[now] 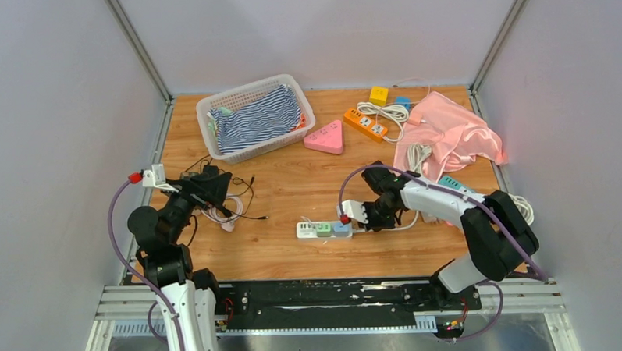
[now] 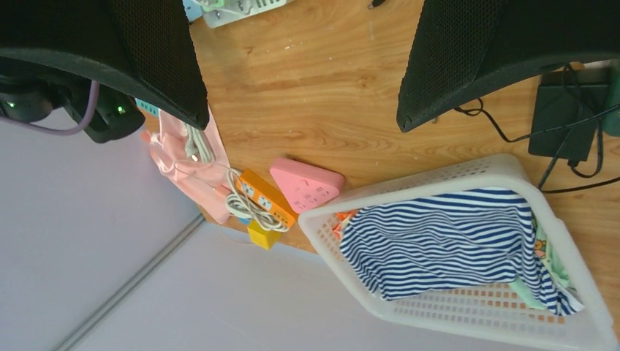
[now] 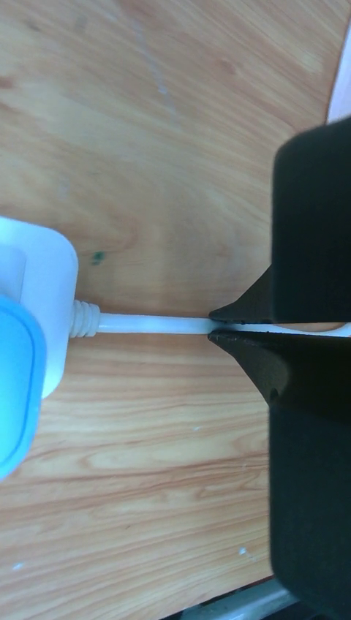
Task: Pull the plug off the socket
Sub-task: Move the socket to the center of the board.
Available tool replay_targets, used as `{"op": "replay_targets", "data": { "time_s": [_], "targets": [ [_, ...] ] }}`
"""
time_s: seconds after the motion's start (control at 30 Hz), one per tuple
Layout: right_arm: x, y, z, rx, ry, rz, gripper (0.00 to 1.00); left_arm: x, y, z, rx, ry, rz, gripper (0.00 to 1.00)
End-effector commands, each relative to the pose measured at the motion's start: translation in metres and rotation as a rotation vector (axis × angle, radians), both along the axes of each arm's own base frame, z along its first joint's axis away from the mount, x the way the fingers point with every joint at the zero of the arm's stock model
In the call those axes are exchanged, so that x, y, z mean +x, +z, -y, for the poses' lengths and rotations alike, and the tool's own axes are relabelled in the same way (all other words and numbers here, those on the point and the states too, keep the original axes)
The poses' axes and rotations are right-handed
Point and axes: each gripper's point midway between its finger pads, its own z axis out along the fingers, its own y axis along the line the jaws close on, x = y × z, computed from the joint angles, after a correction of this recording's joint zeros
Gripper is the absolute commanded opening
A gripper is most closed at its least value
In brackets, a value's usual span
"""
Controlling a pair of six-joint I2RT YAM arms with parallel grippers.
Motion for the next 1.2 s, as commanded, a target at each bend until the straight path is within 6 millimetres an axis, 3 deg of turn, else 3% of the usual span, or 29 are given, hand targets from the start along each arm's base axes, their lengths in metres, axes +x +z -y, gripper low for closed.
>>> {"op": "replay_targets", "data": {
  "time_s": [0.0, 0.23, 0.37, 0.47, 0.57, 0.67, 0.87, 0.97, 1.07, 1.17],
  "targets": [
    [-0.008, -0.006, 0.044, -0.068, -0.08, -0.037, 0.03, -0.008, 0.01, 0.015, 0.025, -0.08, 0.024, 1.0],
    [0.002, -0.01, 0.074, -0.062, -0.226, -0.016, 0.07, -0.016, 0.009, 0.042, 0.026, -0.191, 0.023, 1.0],
    [0.007, 0.006, 0.07, 0.011, -0.266, 0.011, 0.34, -0.023, 0.002, 0.075, 0.029, -0.3, 0.009, 1.0],
    [0.014, 0.031, 0.062, 0.08, -0.274, 0.071, 0.55, -0.032, -0.007, 0.106, 0.061, -0.412, -0.011, 1.0],
    [0.016, 0.057, 0.053, 0.145, -0.264, 0.11, 0.67, -0.036, -0.015, 0.128, 0.102, -0.475, -0.028, 1.0],
    [0.011, 0.088, 0.039, 0.235, -0.226, 0.111, 0.72, -0.043, -0.023, 0.149, 0.157, -0.546, -0.034, 1.0],
    [-0.024, 0.156, -0.012, 0.573, -0.059, 0.006, 0.79, -0.045, -0.039, 0.173, 0.177, -0.617, -0.042, 1.0],
    [-0.042, 0.174, -0.033, 0.741, 0.036, -0.062, 0.86, -0.049, -0.048, 0.178, 0.212, -0.658, -0.038, 1.0],
    [-0.042, 0.167, -0.038, 0.748, 0.037, -0.119, 0.87, -0.059, -0.047, 0.189, 0.229, -0.732, 0.044, 1.0],
    [-0.034, 0.144, -0.036, 0.664, -0.018, -0.161, 0.87, -0.075, -0.043, 0.204, 0.244, -0.832, 0.17, 1.0]
  ]
}}
